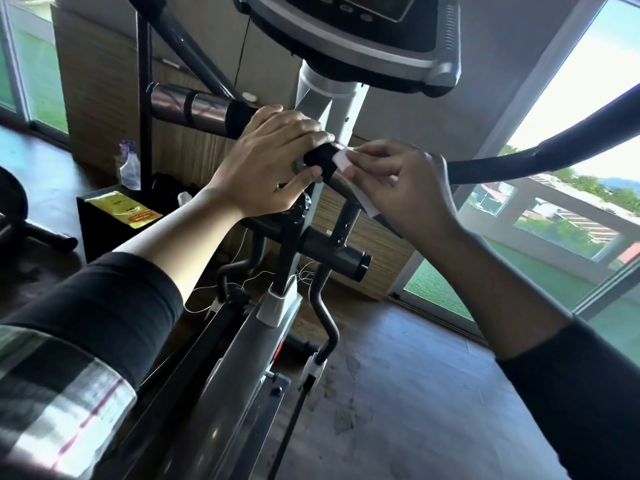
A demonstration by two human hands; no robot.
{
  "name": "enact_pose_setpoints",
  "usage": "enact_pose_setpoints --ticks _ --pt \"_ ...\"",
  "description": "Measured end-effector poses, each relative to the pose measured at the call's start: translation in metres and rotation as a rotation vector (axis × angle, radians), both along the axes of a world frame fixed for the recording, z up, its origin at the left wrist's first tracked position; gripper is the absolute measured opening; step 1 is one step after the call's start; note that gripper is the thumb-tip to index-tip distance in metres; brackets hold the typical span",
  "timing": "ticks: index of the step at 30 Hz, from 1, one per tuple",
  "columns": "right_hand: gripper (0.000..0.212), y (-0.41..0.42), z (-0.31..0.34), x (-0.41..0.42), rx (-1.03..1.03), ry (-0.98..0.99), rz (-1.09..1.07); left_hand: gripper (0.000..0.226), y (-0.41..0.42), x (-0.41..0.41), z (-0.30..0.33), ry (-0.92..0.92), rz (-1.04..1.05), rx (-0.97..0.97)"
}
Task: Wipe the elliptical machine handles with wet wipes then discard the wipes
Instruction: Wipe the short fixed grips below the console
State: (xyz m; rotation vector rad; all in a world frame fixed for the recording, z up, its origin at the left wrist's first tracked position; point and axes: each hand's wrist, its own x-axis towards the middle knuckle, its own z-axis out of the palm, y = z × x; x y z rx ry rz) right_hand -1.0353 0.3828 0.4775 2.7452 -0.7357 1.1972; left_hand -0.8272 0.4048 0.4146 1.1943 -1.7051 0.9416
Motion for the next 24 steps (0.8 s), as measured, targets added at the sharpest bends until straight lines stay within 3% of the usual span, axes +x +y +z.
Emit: enact_pose_setpoints --ticks 16,24 --pt "0.023 -0.009 -0.032 -0.028 -0.305 -0.043 -0.014 0.042 -0.005 0.004 -0.004 -0.009 -0.009 -0.039" --pt "0.020 -0.012 -0.035 -0.001 -0.478 0.001 0.060 0.043 -0.015 0.009 -0.009 -0.055 0.016 -0.113"
